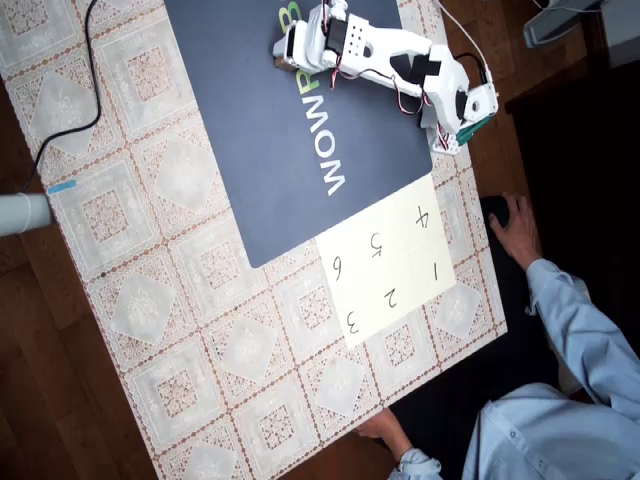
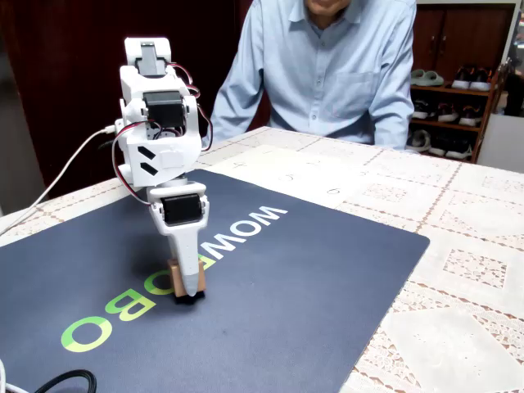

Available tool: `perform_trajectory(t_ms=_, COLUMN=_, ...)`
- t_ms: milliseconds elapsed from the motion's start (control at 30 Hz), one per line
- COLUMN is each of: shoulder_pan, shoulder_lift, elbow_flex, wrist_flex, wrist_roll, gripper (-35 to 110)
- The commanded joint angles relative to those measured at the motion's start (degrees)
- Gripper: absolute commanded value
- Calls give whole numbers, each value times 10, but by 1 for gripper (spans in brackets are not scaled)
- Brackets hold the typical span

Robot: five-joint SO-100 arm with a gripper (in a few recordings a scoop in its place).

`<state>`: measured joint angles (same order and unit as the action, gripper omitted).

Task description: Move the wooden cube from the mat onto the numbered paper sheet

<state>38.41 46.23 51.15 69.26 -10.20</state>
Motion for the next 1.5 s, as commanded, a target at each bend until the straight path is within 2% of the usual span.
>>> perform_trajectory(t_ms=0, shoulder_pan=-9, shoulder_lift=150, elbow_flex=65, wrist_flex=30, wrist_roll=10, gripper=0)
perform_trajectory(t_ms=167, shoulder_pan=-72, shoulder_lift=364, elbow_flex=178, wrist_flex=74, wrist_roll=35, gripper=0)
perform_trajectory(t_ms=333, shoulder_pan=-186, shoulder_lift=507, elbow_flex=270, wrist_flex=109, wrist_roll=69, gripper=0)
perform_trajectory(t_ms=533, shoulder_pan=-388, shoulder_lift=635, elbow_flex=468, wrist_flex=32, wrist_roll=134, gripper=0)
perform_trajectory(t_ms=700, shoulder_pan=-484, shoulder_lift=549, elbow_flex=460, wrist_flex=-33, wrist_roll=171, gripper=0)
perform_trajectory(t_ms=967, shoulder_pan=-550, shoulder_lift=317, elbow_flex=294, wrist_flex=-32, wrist_roll=160, gripper=0)
perform_trajectory(t_ms=1200, shoulder_pan=-606, shoulder_lift=163, elbow_flex=152, wrist_flex=19, wrist_roll=164, gripper=0)
perform_trajectory(t_ms=1467, shoulder_pan=-611, shoulder_lift=70, elbow_flex=17, wrist_flex=77, wrist_roll=178, gripper=0)
